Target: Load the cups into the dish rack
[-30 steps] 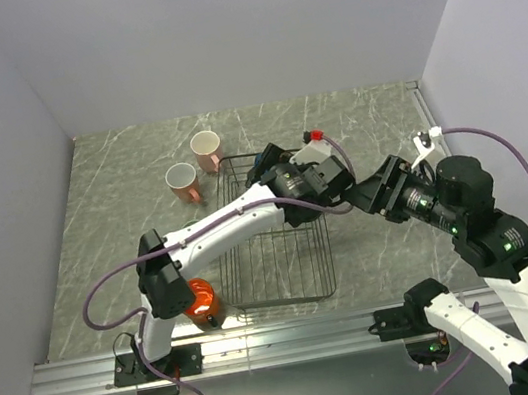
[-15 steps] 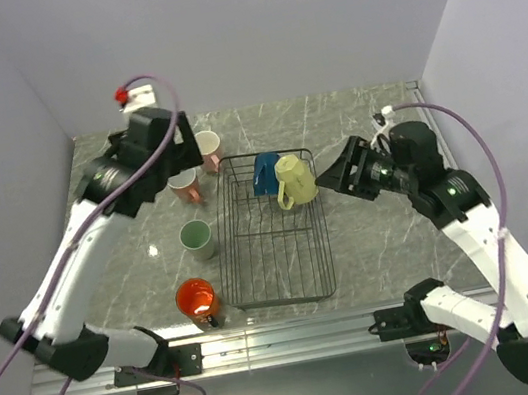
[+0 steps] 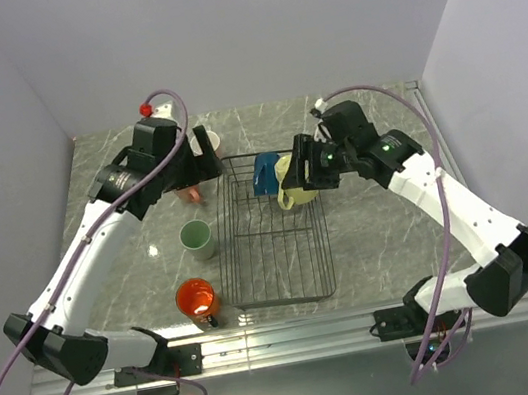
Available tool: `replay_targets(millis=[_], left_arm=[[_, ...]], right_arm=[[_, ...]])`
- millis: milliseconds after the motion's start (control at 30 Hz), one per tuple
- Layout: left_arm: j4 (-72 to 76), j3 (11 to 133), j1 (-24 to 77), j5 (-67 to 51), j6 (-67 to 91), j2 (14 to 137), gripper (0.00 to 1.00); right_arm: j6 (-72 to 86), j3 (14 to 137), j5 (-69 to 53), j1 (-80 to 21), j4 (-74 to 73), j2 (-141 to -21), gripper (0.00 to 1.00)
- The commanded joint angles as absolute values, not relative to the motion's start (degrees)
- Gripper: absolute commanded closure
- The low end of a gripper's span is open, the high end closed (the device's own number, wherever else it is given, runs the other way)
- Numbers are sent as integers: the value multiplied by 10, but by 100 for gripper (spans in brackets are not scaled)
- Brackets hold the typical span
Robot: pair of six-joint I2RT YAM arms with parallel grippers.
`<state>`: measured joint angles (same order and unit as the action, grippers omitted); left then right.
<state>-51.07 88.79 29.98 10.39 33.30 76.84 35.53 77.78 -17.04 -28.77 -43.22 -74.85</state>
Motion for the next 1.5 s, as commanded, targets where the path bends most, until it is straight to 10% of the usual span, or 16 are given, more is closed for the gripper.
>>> replay_targets(millis=[0, 433, 1267, 1467], left_arm=[[-369, 863, 300, -36, 316, 769, 7], [-344, 926, 305, -67, 286, 992, 35], [-345, 975, 319, -117, 253, 1114, 56], [-361, 999, 329, -105, 249, 1135, 100]], right_arm=[[339, 783, -148, -302, -439, -744, 34], [343, 696, -113, -301, -464, -654, 34], [348, 607, -82, -283, -478, -583, 35], [344, 593, -76, -275, -485, -570, 34]])
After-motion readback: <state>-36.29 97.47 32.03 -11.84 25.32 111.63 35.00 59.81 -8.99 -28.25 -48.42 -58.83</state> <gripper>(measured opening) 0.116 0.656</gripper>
